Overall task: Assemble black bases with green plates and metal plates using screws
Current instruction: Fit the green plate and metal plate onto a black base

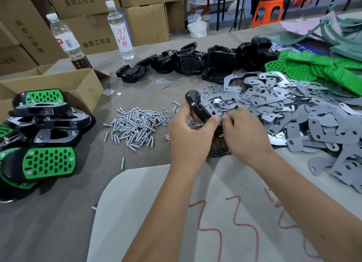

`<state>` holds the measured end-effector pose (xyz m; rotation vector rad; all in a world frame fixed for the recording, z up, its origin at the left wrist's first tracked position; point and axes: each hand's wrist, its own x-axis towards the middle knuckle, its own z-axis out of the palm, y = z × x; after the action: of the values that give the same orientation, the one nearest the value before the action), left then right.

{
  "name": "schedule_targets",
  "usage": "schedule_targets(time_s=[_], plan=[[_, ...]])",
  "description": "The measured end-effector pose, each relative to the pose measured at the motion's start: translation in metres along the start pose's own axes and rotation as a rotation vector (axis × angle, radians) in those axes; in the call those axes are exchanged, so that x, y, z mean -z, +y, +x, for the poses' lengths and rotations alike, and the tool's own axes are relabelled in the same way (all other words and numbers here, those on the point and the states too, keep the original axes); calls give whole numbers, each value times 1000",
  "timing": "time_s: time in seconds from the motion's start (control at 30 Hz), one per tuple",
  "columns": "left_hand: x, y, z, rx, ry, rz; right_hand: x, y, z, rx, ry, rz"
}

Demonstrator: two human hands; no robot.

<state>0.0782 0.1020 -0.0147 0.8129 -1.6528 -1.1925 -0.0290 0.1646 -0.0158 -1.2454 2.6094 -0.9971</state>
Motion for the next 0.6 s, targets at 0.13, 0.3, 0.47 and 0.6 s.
schedule_targets(time_s=[0.13,0.3,0.47,0.6], plan=[[1,0,1,-41,-13,7,1,-1,0,-23,-6,53],[4,0,6,-42,-29,-4,5,1,0,-70,-66,180],[7,1,8,155,-26,-266,8,1,-7,225,108,67],[17,2,14,373,-28,-567,10,2,-8,404,144,123]])
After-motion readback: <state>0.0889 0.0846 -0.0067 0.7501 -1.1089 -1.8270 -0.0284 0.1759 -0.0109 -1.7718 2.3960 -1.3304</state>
